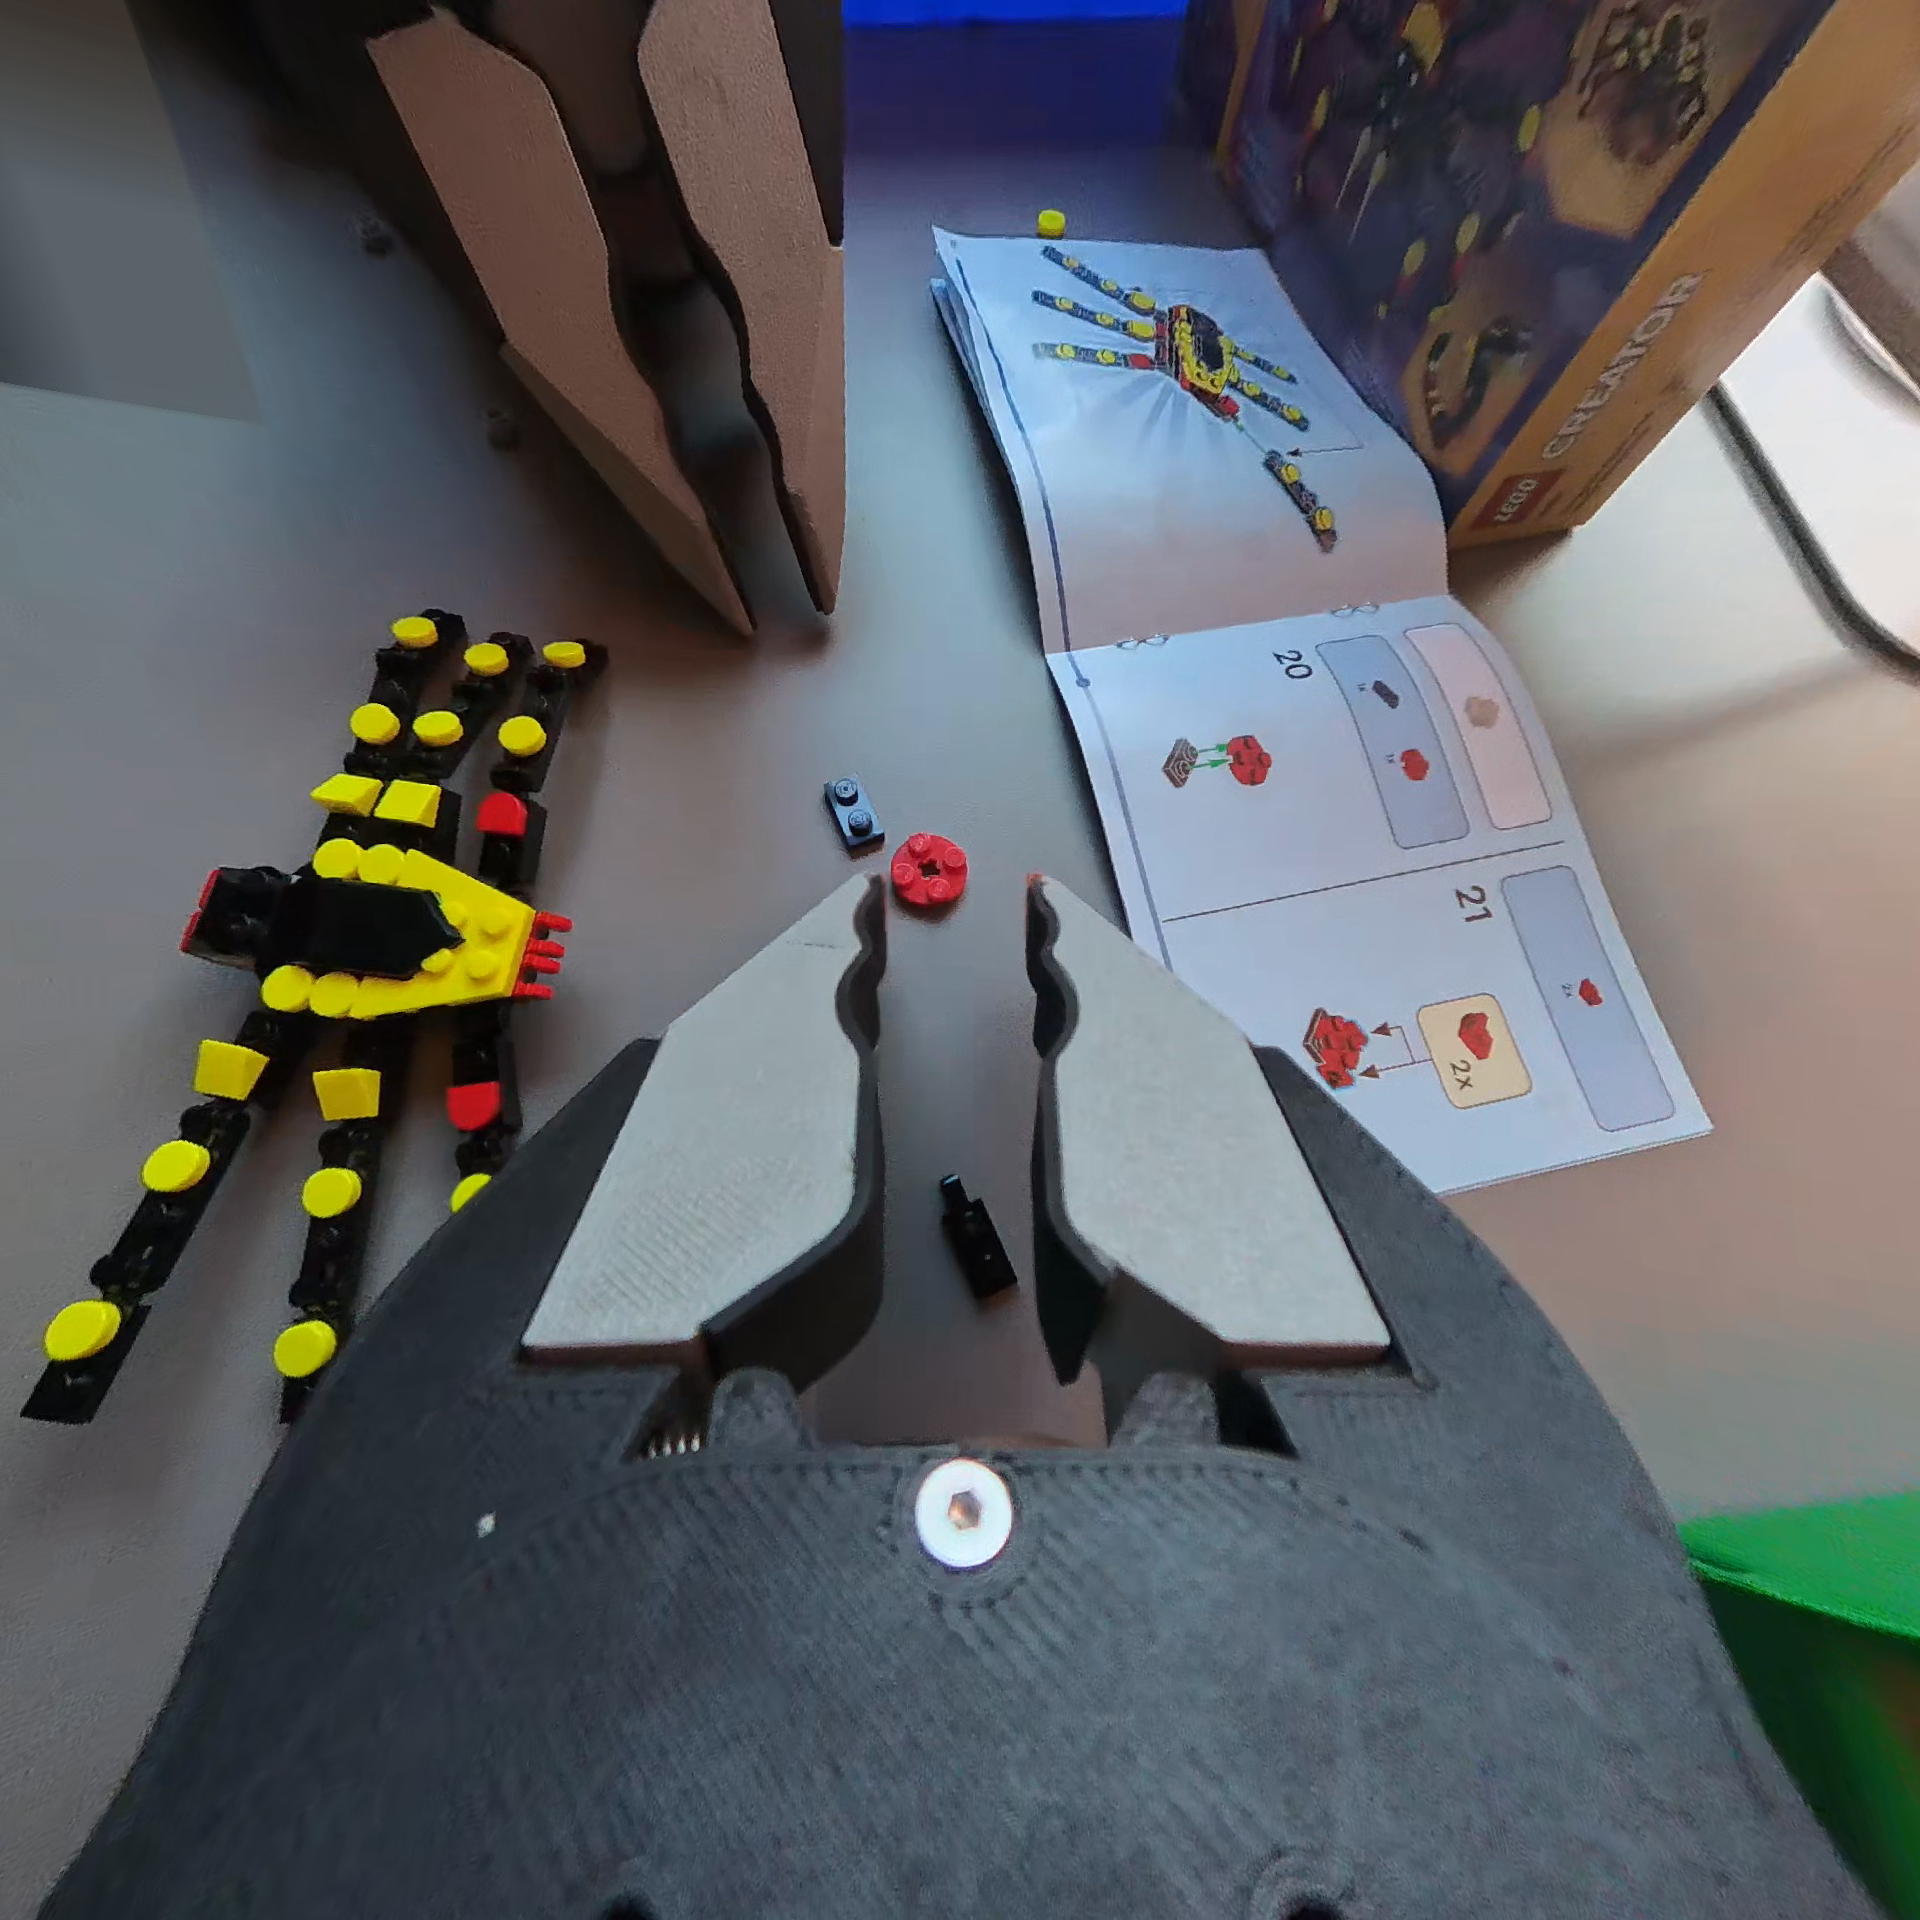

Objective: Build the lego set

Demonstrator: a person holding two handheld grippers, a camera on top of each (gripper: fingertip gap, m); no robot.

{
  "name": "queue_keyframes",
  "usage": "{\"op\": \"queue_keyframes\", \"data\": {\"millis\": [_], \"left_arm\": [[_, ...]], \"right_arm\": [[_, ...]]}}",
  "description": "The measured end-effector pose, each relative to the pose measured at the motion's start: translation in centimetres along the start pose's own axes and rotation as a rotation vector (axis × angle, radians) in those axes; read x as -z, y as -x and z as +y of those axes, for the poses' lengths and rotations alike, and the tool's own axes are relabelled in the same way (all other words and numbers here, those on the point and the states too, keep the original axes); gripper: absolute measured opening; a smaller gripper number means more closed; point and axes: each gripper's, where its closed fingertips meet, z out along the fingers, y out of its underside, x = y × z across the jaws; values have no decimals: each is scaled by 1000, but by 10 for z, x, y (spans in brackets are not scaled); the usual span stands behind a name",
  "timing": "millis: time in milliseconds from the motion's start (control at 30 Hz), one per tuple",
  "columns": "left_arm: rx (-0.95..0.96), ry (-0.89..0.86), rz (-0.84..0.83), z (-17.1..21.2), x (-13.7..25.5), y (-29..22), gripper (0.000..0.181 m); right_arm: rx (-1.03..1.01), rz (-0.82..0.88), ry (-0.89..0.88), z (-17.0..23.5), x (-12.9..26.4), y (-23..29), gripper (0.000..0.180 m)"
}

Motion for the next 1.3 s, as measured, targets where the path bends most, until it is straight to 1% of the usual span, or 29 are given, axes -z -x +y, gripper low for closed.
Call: {"op": "queue_keyframes", "data": {"millis": [133, 233, 333, 467, 633, 767, 900, 1300], "left_arm": [[43, 3, 38, 0, 0, 0, 10], [41, 4, 41, 0, 0, -1, 10], [26, 3, 33, 0, 0, -1, 9], [24, 3, 31, 0, 0, -1, 8], [18, 3, 29, 0, 0, -1, 8], [18, 3, 30, 0, 0, -1, 8], [18, 3, 32, 0, 0, -1, 7], [16, 3, 32, 0, 0, -2, 7]], "right_arm": [[-32, 3, 45, 4, -5, 1, 25], [-51, 3, 79, 8, -10, 2, 26], [-51, -5, 68, 4, -12, 4, 26], [-38, 5, 81, 5, -15, 5, 12], [-12, 3, 79, 3, -16, 8, 12], [-28, -38, 21, -7, -13, 13, 12], [-18, -51, 2, -10, -12, 16, 12], [35, -19, 41, -10, -20, 22, 11]]}}
